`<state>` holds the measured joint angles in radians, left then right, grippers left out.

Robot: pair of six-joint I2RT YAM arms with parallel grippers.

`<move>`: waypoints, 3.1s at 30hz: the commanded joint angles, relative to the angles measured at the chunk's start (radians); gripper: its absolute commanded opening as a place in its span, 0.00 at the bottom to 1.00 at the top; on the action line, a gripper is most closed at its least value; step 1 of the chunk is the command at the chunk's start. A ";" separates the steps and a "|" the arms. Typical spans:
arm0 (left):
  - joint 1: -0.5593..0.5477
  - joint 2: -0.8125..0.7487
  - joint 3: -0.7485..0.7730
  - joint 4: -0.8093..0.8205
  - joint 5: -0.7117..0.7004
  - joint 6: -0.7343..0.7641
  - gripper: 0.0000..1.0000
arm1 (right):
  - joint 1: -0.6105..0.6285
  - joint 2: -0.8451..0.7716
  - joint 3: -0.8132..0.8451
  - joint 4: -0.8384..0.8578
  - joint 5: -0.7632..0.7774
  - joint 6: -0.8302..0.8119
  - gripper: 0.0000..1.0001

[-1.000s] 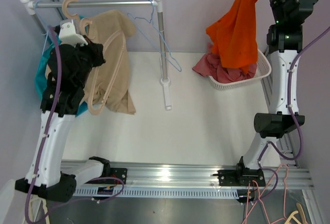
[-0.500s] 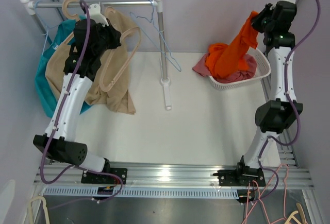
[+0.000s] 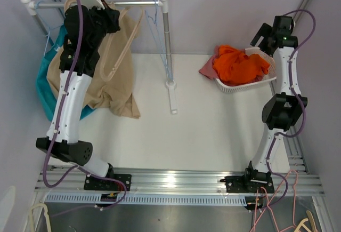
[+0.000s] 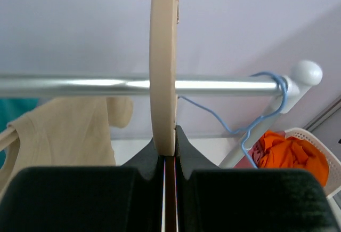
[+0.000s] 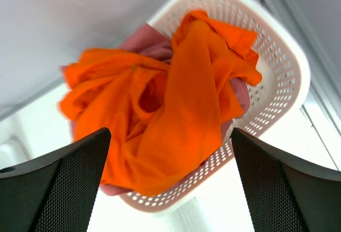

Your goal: Remove the t-shirt from the hanger

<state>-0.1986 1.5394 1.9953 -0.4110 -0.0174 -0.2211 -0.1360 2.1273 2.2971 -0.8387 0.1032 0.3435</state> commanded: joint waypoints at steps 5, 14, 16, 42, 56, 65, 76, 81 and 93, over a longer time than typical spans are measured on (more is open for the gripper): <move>0.005 0.183 0.291 -0.081 0.060 0.019 0.01 | -0.005 -0.282 -0.071 0.084 -0.088 -0.021 1.00; -0.013 0.330 0.393 -0.192 0.050 0.015 0.01 | 0.001 -0.461 -0.263 0.205 -0.091 -0.024 0.99; -0.031 0.337 0.387 -0.195 0.024 0.041 0.01 | 0.001 -0.463 -0.269 0.199 -0.120 -0.026 0.99; 0.017 -0.028 0.179 -0.285 0.244 0.016 0.99 | 0.015 -0.517 -0.366 0.245 -0.252 -0.011 0.99; 0.298 -0.249 -0.256 -0.058 0.096 0.195 1.00 | 0.042 -0.485 -0.285 0.244 -0.315 0.000 1.00; 0.424 -0.119 -0.184 -0.025 0.151 0.118 0.95 | 0.041 -0.461 -0.214 0.220 -0.300 -0.014 1.00; 0.430 0.001 -0.115 0.067 0.224 0.072 0.92 | 0.041 -0.449 -0.260 0.265 -0.303 -0.011 0.99; 0.430 0.105 -0.007 0.049 0.270 0.075 0.88 | 0.041 -0.446 -0.281 0.280 -0.298 -0.015 0.99; 0.430 0.288 0.249 -0.077 0.412 0.034 0.16 | 0.044 -0.438 -0.291 0.291 -0.286 -0.005 0.99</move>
<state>0.2256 1.8286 2.1895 -0.4519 0.3393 -0.1589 -0.0963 1.6939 2.0098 -0.5915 -0.1902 0.3397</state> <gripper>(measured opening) 0.193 0.993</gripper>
